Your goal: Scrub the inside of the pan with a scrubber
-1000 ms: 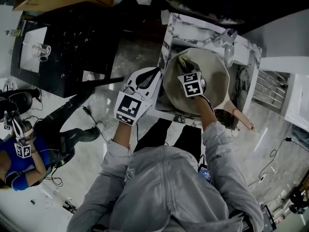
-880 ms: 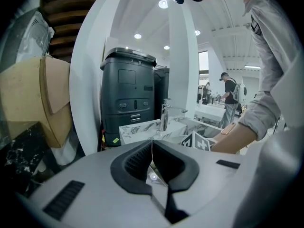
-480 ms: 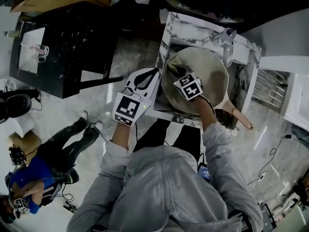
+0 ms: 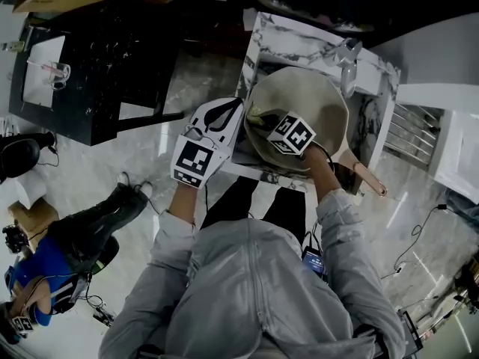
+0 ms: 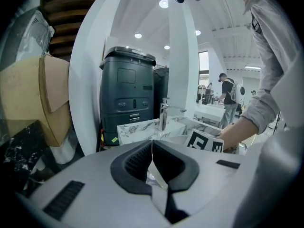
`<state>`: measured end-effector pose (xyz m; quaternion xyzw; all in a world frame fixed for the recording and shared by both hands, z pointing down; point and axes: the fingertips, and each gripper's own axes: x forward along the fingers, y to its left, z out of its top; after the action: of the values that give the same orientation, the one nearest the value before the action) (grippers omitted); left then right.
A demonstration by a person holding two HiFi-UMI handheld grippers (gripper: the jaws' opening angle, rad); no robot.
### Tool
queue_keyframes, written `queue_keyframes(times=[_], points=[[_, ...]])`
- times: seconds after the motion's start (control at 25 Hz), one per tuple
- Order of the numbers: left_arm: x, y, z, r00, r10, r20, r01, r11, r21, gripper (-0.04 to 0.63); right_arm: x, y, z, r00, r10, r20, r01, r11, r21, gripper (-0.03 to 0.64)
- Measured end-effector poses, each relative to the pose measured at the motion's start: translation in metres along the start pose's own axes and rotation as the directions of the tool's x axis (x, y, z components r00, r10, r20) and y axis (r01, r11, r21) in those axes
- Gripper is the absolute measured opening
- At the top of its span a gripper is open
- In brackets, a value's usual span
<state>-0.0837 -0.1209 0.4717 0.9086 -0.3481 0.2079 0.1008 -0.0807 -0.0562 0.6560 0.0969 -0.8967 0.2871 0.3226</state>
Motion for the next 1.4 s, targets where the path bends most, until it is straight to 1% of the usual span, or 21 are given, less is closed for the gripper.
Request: queue_keyframes(times=[0.12, 0.24, 0.36, 0.52, 0.64, 0.8, 0.88, 1.16, 1.28, 1.4], points=[[-0.001, -0.003, 0.001, 1.000, 0.002, -0.003, -0.002, 1.000, -0.004, 0.023, -0.001, 0.015, -0.010, 0.997, 0.065, -0.052, -0.065, 0.998, 0.003, 0.094], [-0.001, -0.005, 0.003, 1.000, 0.008, -0.007, -0.008, 1.000, -0.009, 0.023, -0.004, 0.024, -0.017, 0.991, 0.105, -0.079, -0.104, 0.994, 0.023, 0.094], [-0.001, -0.005, 0.003, 1.000, 0.015, -0.013, -0.015, 1.000, -0.012, 0.023, -0.009, 0.033, -0.022, 0.982, 0.147, -0.116, -0.146, 0.989, 0.021, 0.094], [-0.002, -0.010, 0.005, 1.000, 0.021, -0.016, -0.022, 1.000, -0.019, 0.023, -0.021, 0.053, -0.034, 0.952, 0.246, -0.182, -0.243, 0.969, 0.042, 0.094], [-0.002, -0.016, 0.009, 1.000, 0.021, -0.011, -0.021, 0.999, -0.026, 0.023, -0.029, 0.061, -0.042, 0.931, 0.295, -0.215, -0.287, 0.956, 0.067, 0.094], [-0.004, -0.023, 0.013, 1.000, 0.020, -0.006, -0.020, 0.999, -0.033, 0.023, -0.034, 0.069, -0.053, 0.912, 0.316, -0.263, -0.307, 0.949, 0.076, 0.094], [-0.005, -0.025, 0.016, 1.000, 0.023, -0.001, -0.023, 0.999, -0.035, 0.023, -0.038, 0.072, -0.059, 0.897, 0.327, -0.298, -0.320, 0.944, 0.074, 0.094], [-0.011, -0.031, 0.024, 0.999, 0.037, 0.009, -0.036, 0.999, -0.037, 0.023, -0.056, 0.083, -0.079, 0.824, 0.373, -0.426, -0.374, 0.924, 0.086, 0.092], [-0.012, -0.032, 0.029, 0.999, 0.039, 0.018, -0.039, 0.999, -0.038, 0.023, -0.062, 0.081, -0.084, 0.806, 0.365, -0.467, -0.374, 0.924, 0.077, 0.092], [-0.015, -0.032, 0.032, 0.999, 0.043, 0.025, -0.042, 0.998, -0.040, 0.023, -0.068, 0.080, -0.093, 0.773, 0.343, -0.534, -0.377, 0.925, 0.050, 0.092]])
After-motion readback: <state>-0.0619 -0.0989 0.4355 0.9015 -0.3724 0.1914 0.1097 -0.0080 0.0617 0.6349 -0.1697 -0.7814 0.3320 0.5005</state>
